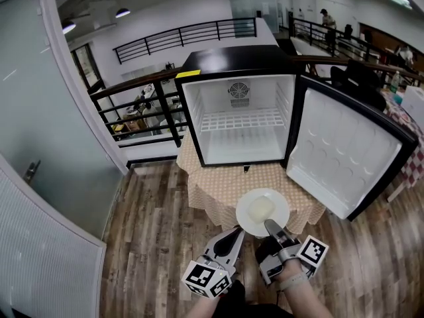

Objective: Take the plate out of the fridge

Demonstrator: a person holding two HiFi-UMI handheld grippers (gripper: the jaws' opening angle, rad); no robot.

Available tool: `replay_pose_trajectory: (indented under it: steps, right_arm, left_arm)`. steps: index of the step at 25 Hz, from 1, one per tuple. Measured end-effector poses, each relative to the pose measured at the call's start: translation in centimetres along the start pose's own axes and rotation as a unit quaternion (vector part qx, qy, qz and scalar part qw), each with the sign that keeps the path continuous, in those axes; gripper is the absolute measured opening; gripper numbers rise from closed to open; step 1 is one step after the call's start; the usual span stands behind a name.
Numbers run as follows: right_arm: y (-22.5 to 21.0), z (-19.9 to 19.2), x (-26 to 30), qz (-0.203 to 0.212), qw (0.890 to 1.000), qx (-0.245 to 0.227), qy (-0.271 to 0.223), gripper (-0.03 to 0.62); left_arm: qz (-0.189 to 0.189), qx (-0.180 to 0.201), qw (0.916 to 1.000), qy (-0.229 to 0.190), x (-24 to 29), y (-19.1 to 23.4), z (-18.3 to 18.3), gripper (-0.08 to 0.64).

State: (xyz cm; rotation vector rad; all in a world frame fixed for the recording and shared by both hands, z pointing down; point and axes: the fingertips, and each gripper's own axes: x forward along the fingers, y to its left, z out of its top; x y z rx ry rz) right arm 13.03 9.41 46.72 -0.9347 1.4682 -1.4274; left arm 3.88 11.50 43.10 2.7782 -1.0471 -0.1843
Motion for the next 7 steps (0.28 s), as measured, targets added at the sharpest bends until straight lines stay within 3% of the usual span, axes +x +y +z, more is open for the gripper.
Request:
replay_pose_trajectory:
  steps: [7]
  right_arm:
    - [-0.3,-0.5,-1.5,-0.003,1.000,0.000,0.004,0.054]
  left_arm:
    - [0.000,0.001,1.0000,0.000,-0.8,-1.1,-0.4,0.017]
